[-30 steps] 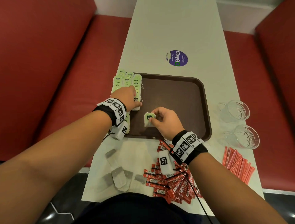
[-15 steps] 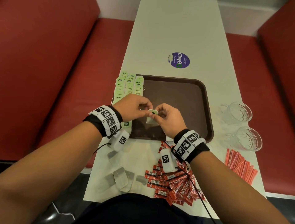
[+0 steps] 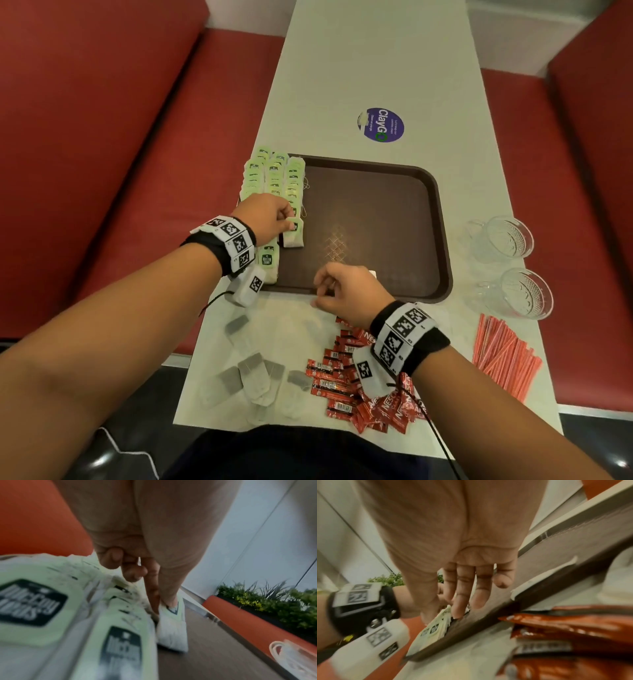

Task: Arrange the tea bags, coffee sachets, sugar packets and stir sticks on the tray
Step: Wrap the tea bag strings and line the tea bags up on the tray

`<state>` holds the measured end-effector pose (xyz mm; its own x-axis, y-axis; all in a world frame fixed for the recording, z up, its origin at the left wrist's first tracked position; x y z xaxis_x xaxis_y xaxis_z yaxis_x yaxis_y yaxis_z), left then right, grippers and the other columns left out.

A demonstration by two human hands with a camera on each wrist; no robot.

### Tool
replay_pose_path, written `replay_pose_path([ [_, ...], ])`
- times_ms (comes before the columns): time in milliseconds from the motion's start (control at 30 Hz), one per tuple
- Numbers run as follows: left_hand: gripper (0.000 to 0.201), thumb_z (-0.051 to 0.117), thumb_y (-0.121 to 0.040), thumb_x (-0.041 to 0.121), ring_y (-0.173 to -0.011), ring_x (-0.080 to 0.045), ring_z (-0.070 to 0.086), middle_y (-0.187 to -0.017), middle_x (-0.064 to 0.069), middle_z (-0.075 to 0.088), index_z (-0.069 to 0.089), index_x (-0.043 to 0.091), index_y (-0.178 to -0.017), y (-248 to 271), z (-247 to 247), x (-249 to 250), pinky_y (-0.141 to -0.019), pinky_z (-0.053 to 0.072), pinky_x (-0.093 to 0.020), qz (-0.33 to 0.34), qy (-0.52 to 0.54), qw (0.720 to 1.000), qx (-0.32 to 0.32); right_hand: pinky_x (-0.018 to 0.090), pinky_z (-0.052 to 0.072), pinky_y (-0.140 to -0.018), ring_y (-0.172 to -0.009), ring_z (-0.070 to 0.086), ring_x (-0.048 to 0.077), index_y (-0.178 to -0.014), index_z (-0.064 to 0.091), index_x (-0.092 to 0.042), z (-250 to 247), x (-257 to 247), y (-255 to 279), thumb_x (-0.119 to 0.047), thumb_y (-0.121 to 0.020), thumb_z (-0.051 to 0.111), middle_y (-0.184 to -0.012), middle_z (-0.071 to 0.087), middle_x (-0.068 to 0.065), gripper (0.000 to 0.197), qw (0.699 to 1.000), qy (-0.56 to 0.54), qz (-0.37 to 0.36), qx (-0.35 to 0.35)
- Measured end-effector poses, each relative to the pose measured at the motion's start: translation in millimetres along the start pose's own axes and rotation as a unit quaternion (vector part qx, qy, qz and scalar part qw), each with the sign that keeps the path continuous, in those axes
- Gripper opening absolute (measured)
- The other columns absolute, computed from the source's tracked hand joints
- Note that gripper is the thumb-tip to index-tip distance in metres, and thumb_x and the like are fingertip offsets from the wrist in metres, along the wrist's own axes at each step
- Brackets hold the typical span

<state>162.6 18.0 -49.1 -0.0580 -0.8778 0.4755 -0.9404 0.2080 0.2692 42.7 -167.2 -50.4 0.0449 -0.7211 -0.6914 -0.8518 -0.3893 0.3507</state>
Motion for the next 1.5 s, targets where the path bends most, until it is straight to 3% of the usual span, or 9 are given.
replay_pose_path([
  [167, 0.021, 0.073, -0.086, 0.033, -0.096, -0.020, 0.063, -0.098, 0.004, 0.067, 0.065, 0.025, -0.104, -17.5, -8.3, -1.0, -0.081, 0.050, -0.033, -0.024, -0.069, 0.997, 0.027, 0.019, 0.041, -0.069, -0.069, 0.051, -0.004, -0.105, 0.063, -0.026, 9.9, -5.2, 14.4, -0.039, -0.082, 0.077, -0.091, 0.066, -0.015, 0.030, 0.997, 0.065, -0.033, -0.024],
  [367, 0.037, 0.067, -0.087, 0.047, -0.088, -0.025, 0.057, -0.095, -0.001, 0.057, 0.054, 0.019, -0.107, -10.8, 12.9, 27.8, -0.071, 0.045, -0.034, 0.013, -0.151, 0.988, 0.033, 0.035, 0.052, -0.083, -0.089, 0.058, 0.009, -0.108, 0.061, -0.030, 31.2, -16.5, 34.4, -0.050, -0.081, 0.074, -0.094, 0.065, -0.015, 0.036, 0.985, 0.149, -0.045, -0.071],
  [500, 0.039, 0.067, -0.086, 0.037, -0.083, -0.028, 0.057, -0.097, -0.007, 0.058, 0.054, 0.014, -0.115, -1.7, 20.2, 26.9, -0.068, 0.049, -0.036, -0.005, -0.181, 0.983, 0.005, 0.037, 0.050, -0.084, -0.094, 0.057, 0.016, -0.113, 0.061, -0.027, 54.5, -26.2, 54.1, -0.058, -0.080, 0.071, -0.097, 0.066, -0.010, 0.046, 0.960, 0.240, -0.073, -0.122],
  [667, 0.025, 0.063, -0.088, 0.040, -0.084, -0.021, 0.055, -0.090, 0.003, 0.057, 0.056, 0.023, -0.104, 38.0, 4.5, 30.4, -0.071, 0.042, -0.033, 0.048, -0.109, 0.992, 0.040, 0.043, 0.046, -0.087, -0.098, 0.055, 0.024, -0.111, 0.059, -0.022, 86.5, -30.1, 73.9, -0.066, -0.076, 0.070, -0.105, 0.065, 0.000, 0.057, 0.923, 0.338, -0.094, -0.156],
  [767, 0.012, 0.063, -0.090, 0.039, -0.080, -0.014, 0.057, -0.082, 0.011, 0.058, 0.059, 0.028, -0.091, 84.1, 3.8, 33.3, -0.066, 0.039, -0.028, 0.097, -0.082, 0.992, -0.013, 0.044, 0.044, -0.088, -0.103, 0.055, 0.028, -0.119, 0.053, -0.020, 97.1, -32.8, 74.4, -0.062, -0.079, 0.070, -0.112, 0.063, 0.003, 0.060, 0.916, 0.363, -0.103, -0.140],
  [1100, 0.022, 0.075, -0.081, 0.036, -0.089, -0.008, 0.056, -0.098, 0.013, 0.063, 0.065, 0.031, -0.100, 208.6, 57.1, -13.3, -0.079, 0.049, -0.029, 0.139, -0.142, 0.954, -0.225, 0.041, 0.040, -0.084, -0.107, 0.053, 0.028, -0.110, 0.060, -0.024, 98.2, -37.2, 58.3, -0.043, -0.089, 0.065, -0.112, 0.062, 0.003, 0.029, 0.921, 0.358, -0.081, -0.129],
  [1333, 0.035, 0.074, -0.082, 0.035, -0.105, -0.013, 0.053, -0.113, 0.006, 0.057, 0.066, 0.024, -0.114, 221.3, 69.0, -19.4, -0.083, 0.044, -0.025, 0.193, -0.164, 0.952, -0.172, 0.031, 0.042, -0.069, -0.085, 0.049, 0.023, -0.086, 0.046, -0.022, 78.6, -43.9, 53.4, -0.026, -0.086, 0.065, -0.092, 0.054, 0.001, 0.019, 0.957, 0.272, -0.029, -0.098],
  [1433, 0.030, 0.068, -0.086, 0.036, -0.102, -0.015, 0.055, -0.111, 0.003, 0.058, 0.067, 0.022, -0.113, 218.6, 68.8, -20.9, -0.083, 0.036, -0.017, 0.202, -0.159, 0.957, -0.132, 0.027, 0.034, -0.058, -0.081, 0.051, 0.022, -0.085, 0.048, -0.022, 68.1, -46.5, 50.5, -0.020, -0.084, 0.064, -0.087, 0.056, -0.001, 0.017, 0.968, 0.238, -0.017, -0.073],
  [1500, 0.025, 0.065, -0.088, 0.033, -0.102, -0.016, 0.057, -0.110, 0.002, 0.060, 0.069, 0.022, -0.111, 215.7, 68.1, -21.3, -0.090, 0.039, -0.019, 0.206, -0.152, 0.960, -0.115, 0.029, 0.040, -0.065, -0.085, 0.055, 0.022, -0.098, 0.052, -0.024, 62.9, -45.1, 49.3, -0.022, -0.085, 0.068, -0.093, 0.060, -0.001, 0.021, 0.976, 0.206, -0.002, -0.070],
])
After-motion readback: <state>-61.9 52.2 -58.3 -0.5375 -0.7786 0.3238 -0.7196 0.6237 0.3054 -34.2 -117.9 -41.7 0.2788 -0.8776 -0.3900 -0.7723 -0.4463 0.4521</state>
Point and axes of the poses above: each hand's wrist, its own y-axis away from the middle knuckle, its own z-axis out of the palm, x = y × z, the point moved 5 cm from there along -y, towards the middle knuckle
